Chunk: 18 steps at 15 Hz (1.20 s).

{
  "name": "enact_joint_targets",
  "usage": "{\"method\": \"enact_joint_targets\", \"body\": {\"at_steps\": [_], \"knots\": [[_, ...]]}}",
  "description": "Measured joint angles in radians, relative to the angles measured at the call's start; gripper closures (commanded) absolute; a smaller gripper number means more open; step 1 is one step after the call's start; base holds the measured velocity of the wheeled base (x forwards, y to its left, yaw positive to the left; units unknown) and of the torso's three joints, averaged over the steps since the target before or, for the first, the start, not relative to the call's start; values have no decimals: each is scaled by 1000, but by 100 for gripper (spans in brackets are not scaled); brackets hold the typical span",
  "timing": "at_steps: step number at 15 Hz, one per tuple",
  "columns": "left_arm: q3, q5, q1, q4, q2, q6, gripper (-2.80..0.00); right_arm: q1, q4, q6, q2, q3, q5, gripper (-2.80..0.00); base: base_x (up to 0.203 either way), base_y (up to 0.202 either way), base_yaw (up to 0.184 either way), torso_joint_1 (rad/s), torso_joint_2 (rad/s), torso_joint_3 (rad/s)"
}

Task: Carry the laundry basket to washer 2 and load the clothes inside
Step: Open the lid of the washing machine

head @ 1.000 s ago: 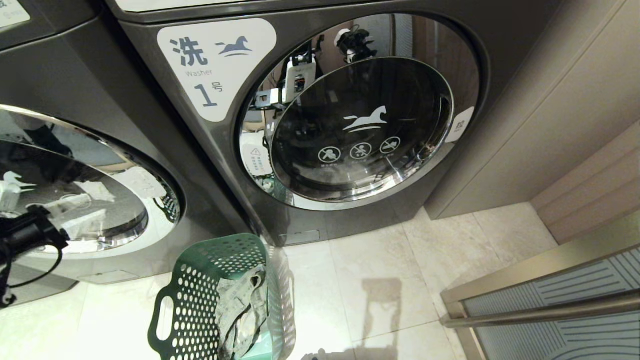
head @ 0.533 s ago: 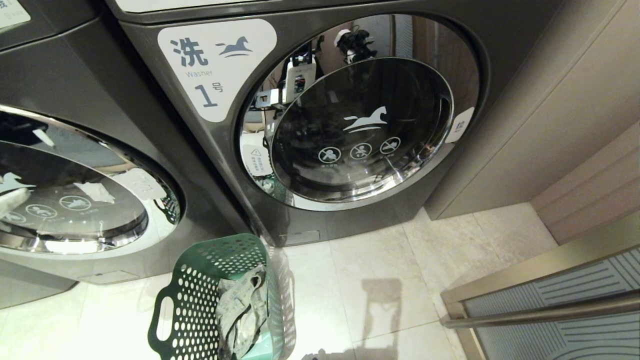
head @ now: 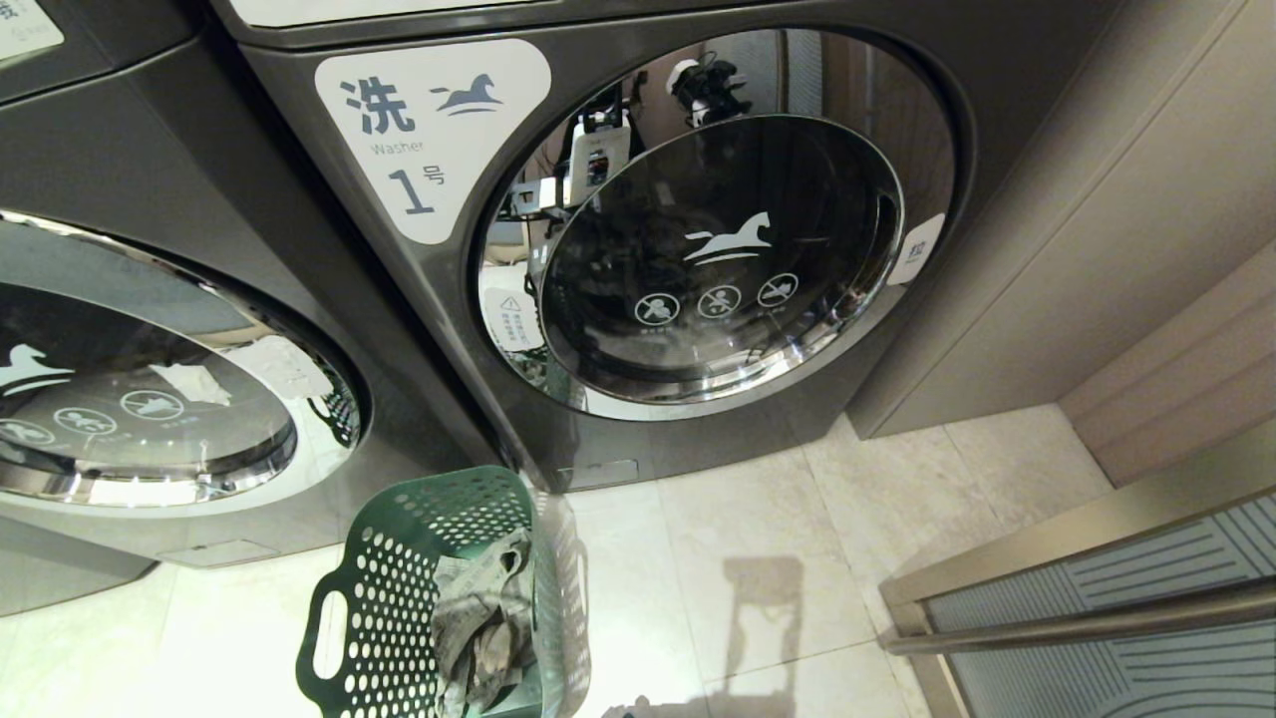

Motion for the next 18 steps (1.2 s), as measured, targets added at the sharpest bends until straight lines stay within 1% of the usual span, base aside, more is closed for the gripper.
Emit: {"method": "enact_joint_targets", "body": {"at_steps": [2,3,5,7,8,9,10,12,13,14,15,18], "knots": [[20,-7,-33,1,14,-17,-280,0,0,0,0,0,0,0,0,0,0,0,0,0],[30,-16,-69,1,53,-19,-280,0,0,0,0,0,0,0,0,0,0,0,0,0],[31,-33,-139,3,169,8,-280,0,0,0,0,0,0,0,0,0,0,0,0,0],[-6,-65,-214,3,329,93,-280,0,0,0,0,0,0,0,0,0,0,0,0,0],[-24,-95,-252,3,405,154,-280,0,0,0,0,0,0,0,0,0,0,0,0,0],[-34,-140,-293,3,477,231,-280,0,0,0,0,0,0,0,0,0,0,0,0,0],[-33,-211,-331,4,539,313,-280,0,0,0,0,0,0,0,0,0,0,0,0,0],[-19,-367,-386,2,630,464,-280,0,0,0,0,0,0,0,0,0,0,0,0,0],[-14,-403,-406,2,668,519,-280,0,0,0,0,0,0,0,0,0,0,0,0,0],[-11,-410,-422,2,704,562,-280,0,0,0,0,0,0,0,0,0,0,0,0,0],[-13,-411,-434,2,733,585,-280,-1,0,0,0,0,0,0,0,0,0,0,0,0],[-69,-412,-491,2,810,602,-280,0,0,0,0,0,0,0,0,0,0,0,0,0]]}}
